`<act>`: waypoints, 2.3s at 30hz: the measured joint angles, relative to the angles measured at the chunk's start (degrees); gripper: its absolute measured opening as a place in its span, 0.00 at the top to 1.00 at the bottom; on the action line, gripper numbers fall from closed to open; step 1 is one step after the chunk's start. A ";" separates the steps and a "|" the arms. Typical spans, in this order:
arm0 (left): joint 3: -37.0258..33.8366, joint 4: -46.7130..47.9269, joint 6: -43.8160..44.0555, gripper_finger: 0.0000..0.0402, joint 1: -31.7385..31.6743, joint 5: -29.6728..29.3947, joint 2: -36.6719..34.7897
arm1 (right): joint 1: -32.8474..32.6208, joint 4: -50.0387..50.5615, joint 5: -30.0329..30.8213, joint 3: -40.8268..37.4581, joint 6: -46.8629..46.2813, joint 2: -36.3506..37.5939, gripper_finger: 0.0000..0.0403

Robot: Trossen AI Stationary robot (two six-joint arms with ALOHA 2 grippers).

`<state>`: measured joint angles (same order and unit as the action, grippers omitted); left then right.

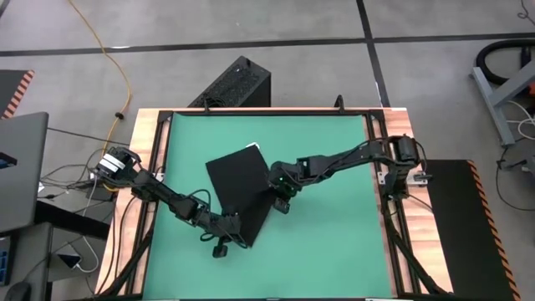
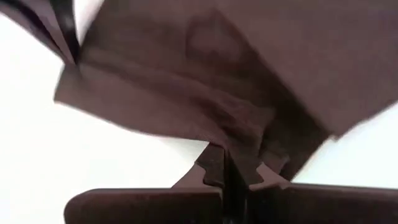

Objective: Roll towel into tight, uniform cylinder
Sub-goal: Roll the black towel

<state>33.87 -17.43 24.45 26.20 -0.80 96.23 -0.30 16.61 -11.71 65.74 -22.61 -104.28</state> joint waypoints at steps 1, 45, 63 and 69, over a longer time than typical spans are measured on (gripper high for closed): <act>0.00 0.13 -0.19 1.00 -0.04 0.08 0.00 | -0.59 1.42 0.00 0.12 0.00 -0.01 0.96; -0.02 -18.93 -26.09 1.00 -10.92 3.21 5.46 | -6.33 3.95 -5.90 0.31 -6.89 1.17 0.96; 0.02 -15.78 -23.27 1.00 -11.51 9.48 5.51 | 1.71 3.75 -3.37 0.31 -1.47 0.84 0.96; 0.02 -15.62 -21.50 1.00 -11.47 10.48 5.51 | 2.77 1.27 -2.07 0.31 -0.91 -2.71 0.96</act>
<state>33.89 -33.05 2.95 14.72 9.68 101.73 2.46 17.89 -13.78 66.04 -23.52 -106.99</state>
